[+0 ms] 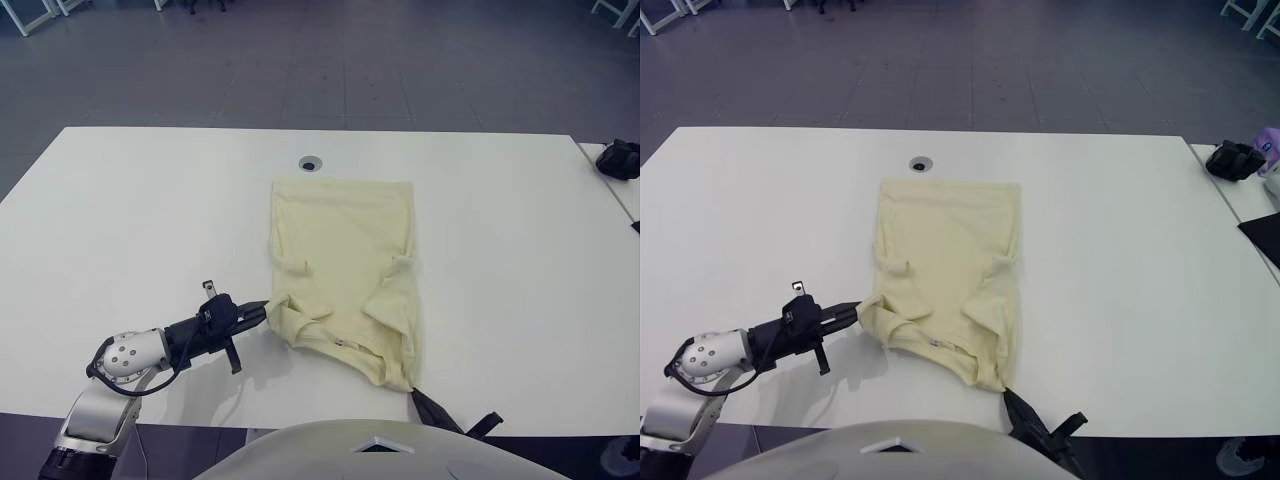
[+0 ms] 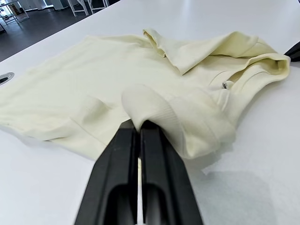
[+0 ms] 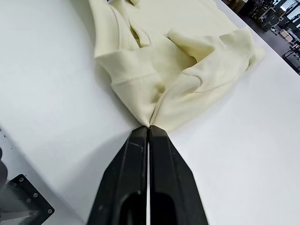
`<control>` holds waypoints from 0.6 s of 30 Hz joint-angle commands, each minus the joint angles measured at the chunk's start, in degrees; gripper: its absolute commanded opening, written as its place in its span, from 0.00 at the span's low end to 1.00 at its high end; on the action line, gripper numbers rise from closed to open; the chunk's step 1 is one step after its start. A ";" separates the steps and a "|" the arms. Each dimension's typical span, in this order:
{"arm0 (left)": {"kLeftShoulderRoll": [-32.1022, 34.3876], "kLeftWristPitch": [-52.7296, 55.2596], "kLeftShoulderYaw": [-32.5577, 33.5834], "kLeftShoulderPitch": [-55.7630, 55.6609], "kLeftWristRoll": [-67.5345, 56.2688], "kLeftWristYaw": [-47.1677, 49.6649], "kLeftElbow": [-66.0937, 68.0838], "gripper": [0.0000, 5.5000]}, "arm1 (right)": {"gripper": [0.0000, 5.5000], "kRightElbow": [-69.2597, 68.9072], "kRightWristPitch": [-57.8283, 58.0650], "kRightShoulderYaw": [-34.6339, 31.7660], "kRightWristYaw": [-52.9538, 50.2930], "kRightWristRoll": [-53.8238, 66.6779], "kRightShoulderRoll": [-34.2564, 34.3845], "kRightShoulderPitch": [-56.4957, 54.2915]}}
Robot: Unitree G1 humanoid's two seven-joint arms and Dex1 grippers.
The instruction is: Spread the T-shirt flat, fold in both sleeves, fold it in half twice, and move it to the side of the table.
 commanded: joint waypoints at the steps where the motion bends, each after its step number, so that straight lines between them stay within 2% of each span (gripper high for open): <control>1: 0.11 0.48 0.05 -0.70 0.19 -0.05 -0.42 0.00 | 0.01 5.74 4.89 -1.66 1.71 -0.70 -0.29 3.65; 4: 0.05 0.50 0.16 -0.38 0.21 0.09 -0.61 0.00 | 0.01 4.73 1.61 -3.33 0.19 -1.38 -0.56 5.11; 10: -0.07 0.11 -0.05 -0.67 0.54 0.06 -0.31 0.00 | 0.01 -1.37 -8.32 -11.31 -2.37 -5.99 -2.67 11.01; 18: -0.67 0.22 -0.04 0.43 0.88 0.69 -1.22 0.00 | 0.23 2.08 3.08 -11.63 9.86 1.44 -1.76 -9.61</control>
